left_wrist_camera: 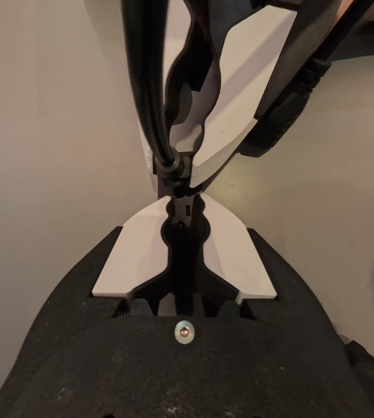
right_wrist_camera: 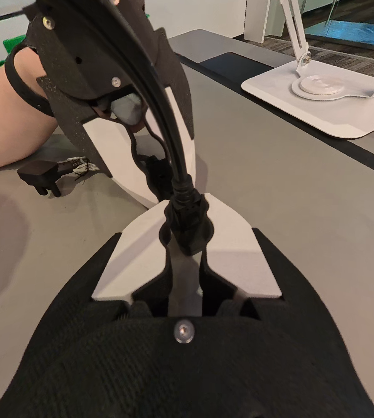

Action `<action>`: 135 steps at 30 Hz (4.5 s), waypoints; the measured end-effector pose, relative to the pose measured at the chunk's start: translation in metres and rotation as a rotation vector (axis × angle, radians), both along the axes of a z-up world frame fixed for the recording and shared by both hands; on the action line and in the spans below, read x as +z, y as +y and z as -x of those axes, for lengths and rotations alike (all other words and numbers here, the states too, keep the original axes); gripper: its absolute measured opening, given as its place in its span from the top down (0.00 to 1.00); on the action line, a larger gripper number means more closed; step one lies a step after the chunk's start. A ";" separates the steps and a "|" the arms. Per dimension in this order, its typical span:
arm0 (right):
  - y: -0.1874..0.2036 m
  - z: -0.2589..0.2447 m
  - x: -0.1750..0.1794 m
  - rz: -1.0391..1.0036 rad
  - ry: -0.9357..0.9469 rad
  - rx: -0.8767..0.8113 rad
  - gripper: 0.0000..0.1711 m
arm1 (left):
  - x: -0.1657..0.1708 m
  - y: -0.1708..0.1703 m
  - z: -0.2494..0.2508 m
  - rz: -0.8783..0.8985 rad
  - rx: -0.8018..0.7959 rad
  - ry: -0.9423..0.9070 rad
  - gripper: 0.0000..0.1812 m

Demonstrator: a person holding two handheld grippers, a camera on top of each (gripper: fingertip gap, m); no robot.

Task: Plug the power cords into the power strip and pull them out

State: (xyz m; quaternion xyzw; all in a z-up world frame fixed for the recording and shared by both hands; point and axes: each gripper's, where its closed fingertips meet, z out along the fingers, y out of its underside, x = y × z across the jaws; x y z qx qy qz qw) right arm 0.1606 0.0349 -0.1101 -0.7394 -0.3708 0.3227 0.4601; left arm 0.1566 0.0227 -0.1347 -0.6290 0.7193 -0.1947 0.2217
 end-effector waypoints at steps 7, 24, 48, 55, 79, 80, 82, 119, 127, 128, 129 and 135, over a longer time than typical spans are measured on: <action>0.000 0.002 0.002 -0.026 0.005 -0.011 0.87 | 0.000 0.002 0.001 0.031 0.053 -0.043 0.97; 0.002 0.001 0.015 -0.051 0.104 -0.048 0.89 | 0.007 0.001 -0.004 0.052 0.043 -0.125 0.97; 0.006 0.001 0.004 0.024 0.059 -0.064 0.88 | 0.000 0.007 -0.001 0.012 0.047 -0.113 0.99; 0.008 0.001 0.004 -0.078 -0.066 -0.099 0.88 | 0.000 0.008 -0.002 0.004 0.060 -0.095 0.99; 0.014 -0.008 0.002 -0.080 -0.114 -0.146 0.87 | -0.001 0.009 -0.006 0.001 0.059 -0.104 0.99; 0.014 -0.007 0.001 -0.096 -0.150 -0.142 0.87 | -0.001 0.009 -0.005 -0.010 0.057 -0.092 0.99; 0.015 -0.006 0.001 -0.058 -0.100 -0.147 0.87 | -0.001 0.010 -0.004 0.004 0.066 -0.107 0.99; 0.015 -0.008 0.000 -0.016 -0.020 -0.095 0.85 | 0.001 0.015 -0.002 -0.009 0.020 -0.124 0.92; 0.016 -0.007 0.000 -0.005 -0.013 -0.090 0.85 | 0.001 0.014 -0.002 0.025 -0.020 -0.156 0.93; 0.016 -0.007 0.000 -0.005 -0.012 -0.088 0.85 | 0.001 0.014 -0.001 0.027 -0.020 -0.156 0.93; 0.016 -0.007 0.000 -0.004 -0.012 -0.087 0.85 | 0.001 0.014 -0.001 0.031 -0.013 -0.152 0.93; 0.017 -0.007 0.000 0.001 -0.005 -0.085 0.85 | 0.001 0.012 -0.002 0.080 0.003 -0.069 0.90</action>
